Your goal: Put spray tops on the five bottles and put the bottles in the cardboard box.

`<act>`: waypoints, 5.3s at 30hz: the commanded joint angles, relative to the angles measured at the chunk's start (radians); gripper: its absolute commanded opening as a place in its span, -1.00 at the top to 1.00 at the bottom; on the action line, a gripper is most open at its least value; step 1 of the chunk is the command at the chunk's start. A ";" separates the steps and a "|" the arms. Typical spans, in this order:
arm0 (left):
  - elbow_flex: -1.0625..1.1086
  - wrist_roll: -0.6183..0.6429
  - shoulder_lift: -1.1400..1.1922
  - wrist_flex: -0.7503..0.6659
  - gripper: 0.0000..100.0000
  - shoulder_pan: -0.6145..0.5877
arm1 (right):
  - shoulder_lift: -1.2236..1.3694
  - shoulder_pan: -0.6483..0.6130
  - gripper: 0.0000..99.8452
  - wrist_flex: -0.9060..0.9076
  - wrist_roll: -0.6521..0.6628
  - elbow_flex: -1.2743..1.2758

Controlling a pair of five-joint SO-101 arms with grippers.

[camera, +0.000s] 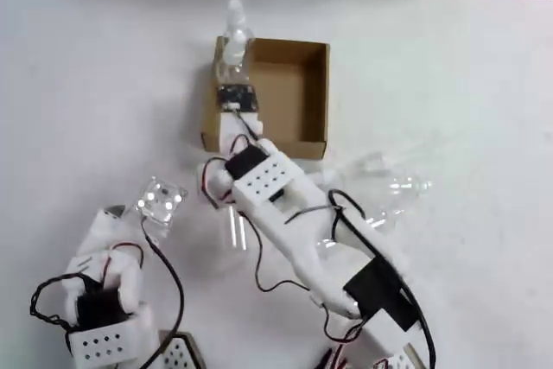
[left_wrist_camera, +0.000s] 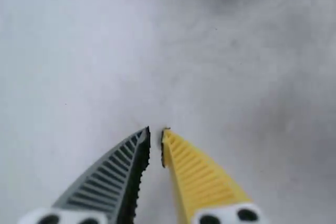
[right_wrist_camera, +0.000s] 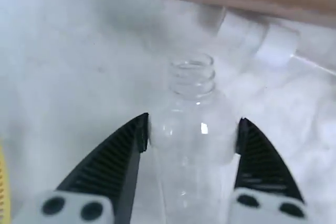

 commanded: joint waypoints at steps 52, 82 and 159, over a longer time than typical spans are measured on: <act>-0.405 0.502 0.266 -0.052 0.89 0.285 | -0.216 0.656 0.96 0.194 0.387 0.057; -0.827 1.392 1.256 -0.126 0.39 0.549 | -0.206 0.615 0.96 0.153 0.396 0.060; -1.300 0.852 1.891 0.222 0.35 0.424 | -0.208 0.615 0.96 0.153 0.451 0.058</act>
